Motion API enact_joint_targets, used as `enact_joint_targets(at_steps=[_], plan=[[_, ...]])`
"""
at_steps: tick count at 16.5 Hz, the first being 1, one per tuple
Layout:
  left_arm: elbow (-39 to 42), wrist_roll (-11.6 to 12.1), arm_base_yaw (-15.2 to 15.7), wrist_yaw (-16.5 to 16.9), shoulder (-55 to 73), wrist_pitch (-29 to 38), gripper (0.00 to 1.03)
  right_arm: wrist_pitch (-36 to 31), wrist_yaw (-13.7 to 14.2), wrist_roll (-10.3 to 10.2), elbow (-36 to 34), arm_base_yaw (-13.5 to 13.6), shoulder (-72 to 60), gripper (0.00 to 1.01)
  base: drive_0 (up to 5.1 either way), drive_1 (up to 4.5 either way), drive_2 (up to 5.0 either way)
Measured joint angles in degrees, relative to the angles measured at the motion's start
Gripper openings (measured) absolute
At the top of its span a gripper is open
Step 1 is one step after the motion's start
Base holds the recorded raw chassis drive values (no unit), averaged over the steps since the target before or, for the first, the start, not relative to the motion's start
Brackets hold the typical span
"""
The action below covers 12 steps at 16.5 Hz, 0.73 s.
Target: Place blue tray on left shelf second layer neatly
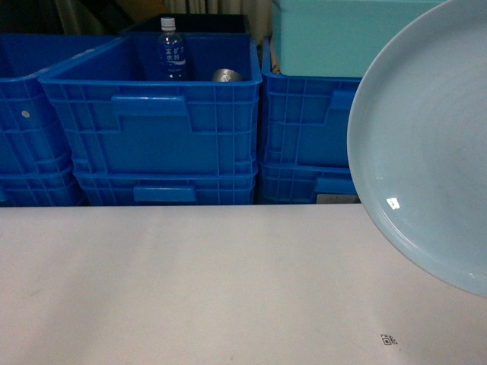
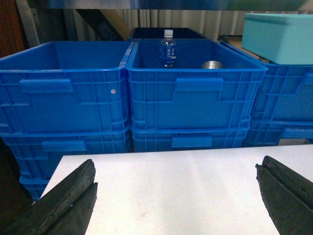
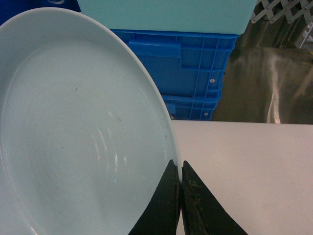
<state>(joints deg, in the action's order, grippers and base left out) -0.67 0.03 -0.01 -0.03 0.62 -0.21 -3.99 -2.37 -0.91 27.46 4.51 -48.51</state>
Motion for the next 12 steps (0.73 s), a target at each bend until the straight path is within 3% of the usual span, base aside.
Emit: enact_joint_targets(at_steps=[8,12], plan=[[0.0,0.0,0.0,0.0,0.0,0.0,0.98,0.0,0.0,0.1,0.0,0.0,0.0,0.02,0.0,0.00,0.0],[0.0,0.0,0.0,0.0,0.0,0.0,0.98,0.0,0.0,0.1,0.0,0.0,0.0,0.02,-0.4,-2.47,-1.9]])
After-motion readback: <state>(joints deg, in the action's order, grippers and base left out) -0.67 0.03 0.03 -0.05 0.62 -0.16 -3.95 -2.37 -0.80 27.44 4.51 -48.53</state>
